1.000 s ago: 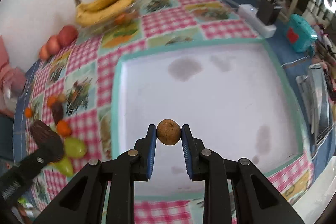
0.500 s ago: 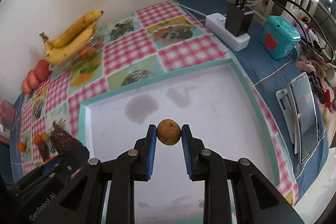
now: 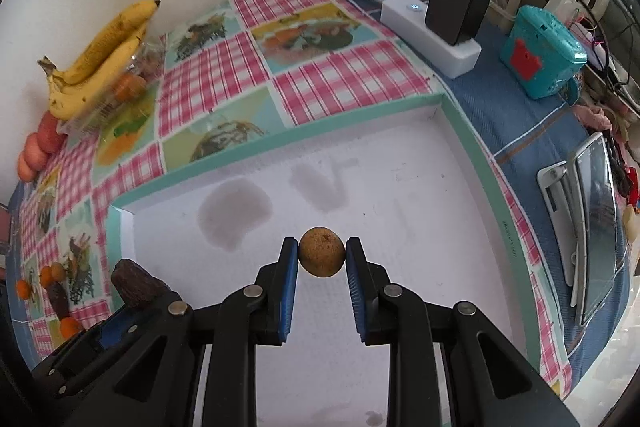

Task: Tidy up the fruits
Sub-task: 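Carry the small brown fruit and dark brown fruit over the white tray with both tools, then open both tools to release both fruits onto the white tray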

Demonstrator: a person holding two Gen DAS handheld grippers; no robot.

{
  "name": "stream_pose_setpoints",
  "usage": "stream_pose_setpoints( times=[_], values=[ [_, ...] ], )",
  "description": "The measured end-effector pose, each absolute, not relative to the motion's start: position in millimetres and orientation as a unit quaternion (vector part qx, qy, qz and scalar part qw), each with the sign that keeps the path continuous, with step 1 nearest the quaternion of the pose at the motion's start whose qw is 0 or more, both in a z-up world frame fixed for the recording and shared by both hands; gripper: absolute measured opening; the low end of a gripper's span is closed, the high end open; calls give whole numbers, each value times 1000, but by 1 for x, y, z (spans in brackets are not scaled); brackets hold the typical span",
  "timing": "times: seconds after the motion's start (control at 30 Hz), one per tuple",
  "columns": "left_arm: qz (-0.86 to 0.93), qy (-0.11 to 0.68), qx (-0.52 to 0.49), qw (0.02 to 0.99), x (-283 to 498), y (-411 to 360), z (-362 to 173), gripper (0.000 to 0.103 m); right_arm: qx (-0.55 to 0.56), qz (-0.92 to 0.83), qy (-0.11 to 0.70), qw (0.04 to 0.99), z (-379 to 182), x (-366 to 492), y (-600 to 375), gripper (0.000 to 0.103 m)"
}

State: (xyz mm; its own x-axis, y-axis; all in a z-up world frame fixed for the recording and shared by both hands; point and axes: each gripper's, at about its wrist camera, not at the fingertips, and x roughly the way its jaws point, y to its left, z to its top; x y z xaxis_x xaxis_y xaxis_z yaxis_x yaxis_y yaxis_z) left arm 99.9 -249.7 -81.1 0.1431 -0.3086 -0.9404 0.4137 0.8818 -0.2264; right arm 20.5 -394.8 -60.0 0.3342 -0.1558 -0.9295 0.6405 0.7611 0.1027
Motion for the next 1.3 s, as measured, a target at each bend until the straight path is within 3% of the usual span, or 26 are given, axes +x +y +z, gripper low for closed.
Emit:
stream_pose_setpoints(
  times=[0.97,1.13,1.23,1.3],
  values=[
    [-218,617,49,755,102,-241,-83,37,229,-251,547,765,-76,22,-391,25],
    [-231,615,46,752,97,-245,-76,37,223,-255,540,770,-67,20,-390,30],
    [-241,611,47,753,93,-248,-69,42,222,-252,531,778,-58,18,-389,32],
    [-246,600,52,759,91,-249,-65,55,217,-255,526,782,-52,17,-388,32]
  ],
)
